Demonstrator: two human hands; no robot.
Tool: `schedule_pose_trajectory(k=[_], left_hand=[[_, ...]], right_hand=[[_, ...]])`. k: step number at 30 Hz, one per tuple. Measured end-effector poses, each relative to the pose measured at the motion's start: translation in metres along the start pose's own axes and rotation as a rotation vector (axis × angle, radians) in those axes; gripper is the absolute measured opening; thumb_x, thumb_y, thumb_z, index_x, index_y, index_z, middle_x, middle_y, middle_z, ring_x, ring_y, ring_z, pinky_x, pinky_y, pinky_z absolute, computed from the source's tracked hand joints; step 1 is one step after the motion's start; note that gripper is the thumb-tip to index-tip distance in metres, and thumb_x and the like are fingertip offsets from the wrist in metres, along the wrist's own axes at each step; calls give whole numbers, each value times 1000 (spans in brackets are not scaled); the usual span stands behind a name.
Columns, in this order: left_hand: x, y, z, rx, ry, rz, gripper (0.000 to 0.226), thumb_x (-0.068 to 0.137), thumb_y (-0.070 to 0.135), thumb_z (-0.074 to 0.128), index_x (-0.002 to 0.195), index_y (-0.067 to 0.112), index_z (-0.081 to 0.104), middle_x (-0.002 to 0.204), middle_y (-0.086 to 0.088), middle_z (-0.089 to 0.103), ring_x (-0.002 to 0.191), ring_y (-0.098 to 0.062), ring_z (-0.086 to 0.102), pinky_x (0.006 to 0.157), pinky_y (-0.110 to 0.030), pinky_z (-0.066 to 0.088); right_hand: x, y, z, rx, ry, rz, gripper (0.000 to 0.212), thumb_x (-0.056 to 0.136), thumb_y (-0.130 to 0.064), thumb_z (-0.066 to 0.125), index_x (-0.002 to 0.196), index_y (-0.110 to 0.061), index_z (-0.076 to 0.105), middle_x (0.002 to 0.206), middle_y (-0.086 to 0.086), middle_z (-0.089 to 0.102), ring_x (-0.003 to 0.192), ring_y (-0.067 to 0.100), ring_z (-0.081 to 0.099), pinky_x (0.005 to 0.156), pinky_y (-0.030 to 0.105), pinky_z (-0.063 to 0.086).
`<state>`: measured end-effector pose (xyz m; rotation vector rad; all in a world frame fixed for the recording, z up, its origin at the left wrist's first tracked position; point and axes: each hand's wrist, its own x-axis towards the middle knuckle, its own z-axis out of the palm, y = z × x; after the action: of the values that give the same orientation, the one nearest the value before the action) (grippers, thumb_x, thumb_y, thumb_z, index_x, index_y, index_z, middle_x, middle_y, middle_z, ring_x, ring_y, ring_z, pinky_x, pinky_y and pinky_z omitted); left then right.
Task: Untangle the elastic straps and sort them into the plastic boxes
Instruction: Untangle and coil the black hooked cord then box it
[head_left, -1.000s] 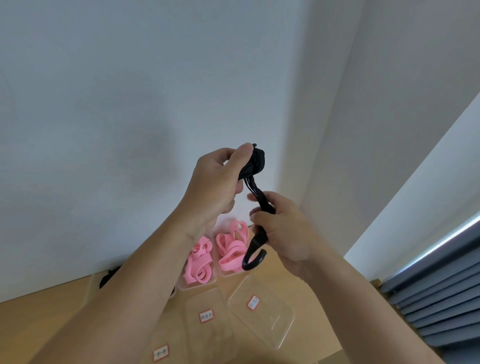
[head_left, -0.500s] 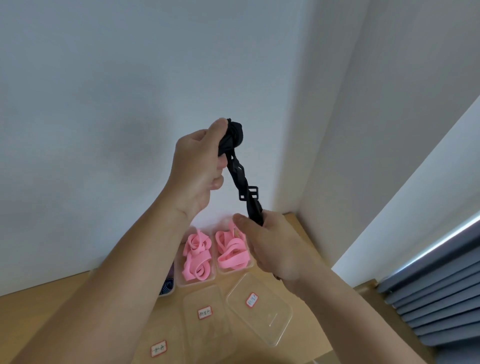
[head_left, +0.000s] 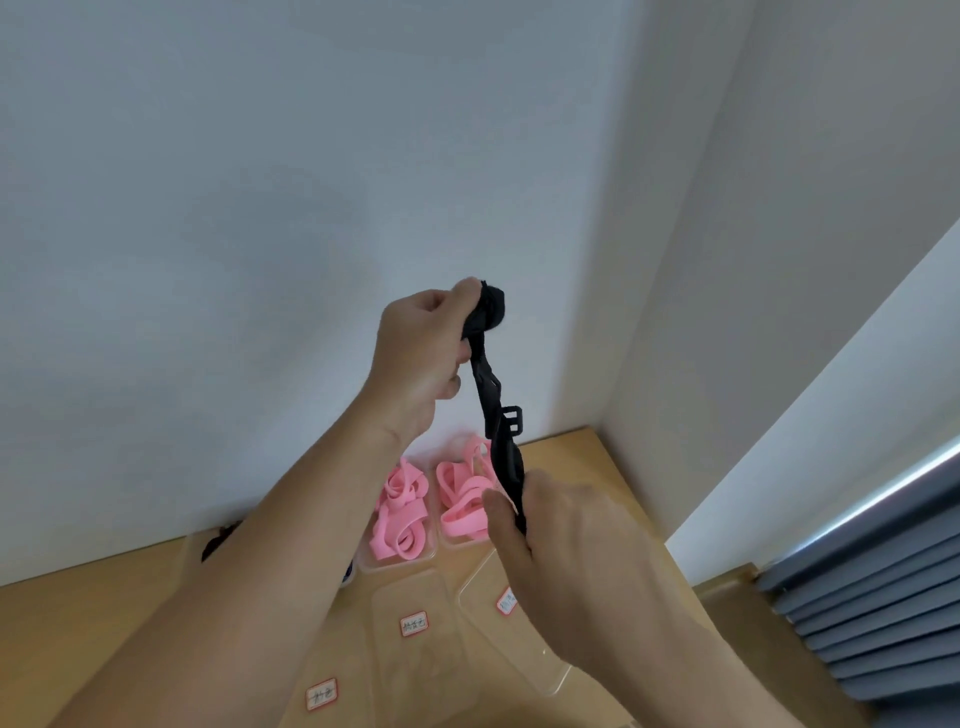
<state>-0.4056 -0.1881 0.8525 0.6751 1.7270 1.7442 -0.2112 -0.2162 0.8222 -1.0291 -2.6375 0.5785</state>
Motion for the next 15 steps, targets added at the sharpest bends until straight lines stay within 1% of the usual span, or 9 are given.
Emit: schedule_pose_trajectory(k=[1,3,5,6,7,9,11,13,15], left_hand=[[-2,-6,0,112,3,48,30,91,36,68,71,15,58,49,14,43,41,-9,35,38,-19,23],[-10,-16,0,364,-47,168,18,91,40,69,81,25,69,53,21,58,44,-2,49,41,-15,33],[-22,-22,1,514,-170,218,15,86,47,67,87,32,71,70,25,69,60,0,62,56,-20,46],[-28,-23,2,547,-235,213,19,81,52,64,88,35,70,75,24,71,67,-3,65,63,-25,51],[-33,-22,3,554,-293,207,22,76,55,60,87,38,70,73,22,72,66,-6,66,63,-27,52],[-43,-15,4,527,-381,234,18,75,54,57,83,41,67,64,15,69,53,-16,57,53,-29,45],[-48,-6,4,512,-422,288,13,87,49,58,85,40,67,69,1,73,57,-32,57,55,-41,45],[-52,1,1,543,-451,374,27,91,57,51,90,37,69,74,-4,74,65,-37,61,61,-47,50],[-56,6,0,530,-459,454,42,92,61,44,92,27,69,73,-11,68,68,-41,60,64,-52,53]], right_hand=[[0,2,-6,-92,33,-58,44,96,-59,23,67,-25,25,50,-5,36,42,15,32,41,31,19],[5,9,-29,-276,117,-222,39,97,-47,38,69,-22,26,46,-6,33,39,20,25,40,31,13],[13,10,-55,-449,129,-366,30,95,-44,38,73,-24,34,50,-5,47,41,23,33,41,29,16],[20,12,-67,-494,86,-421,28,94,-47,32,76,-26,39,58,-7,54,46,23,41,41,30,20],[27,14,-79,-488,44,-460,31,92,-50,27,80,-27,44,66,-10,59,53,21,50,43,31,26],[42,18,-104,-374,35,-511,40,92,-56,27,88,-28,55,71,-13,57,61,19,55,48,34,39],[55,23,-122,-237,106,-563,43,94,-60,37,88,-24,60,66,-14,54,57,17,51,50,37,43],[68,31,-130,-52,105,-548,42,97,-59,48,90,-21,63,65,-8,60,55,16,51,51,41,44],[81,36,-132,157,66,-515,35,98,-52,55,92,-20,65,69,3,64,58,22,53,56,45,44]])
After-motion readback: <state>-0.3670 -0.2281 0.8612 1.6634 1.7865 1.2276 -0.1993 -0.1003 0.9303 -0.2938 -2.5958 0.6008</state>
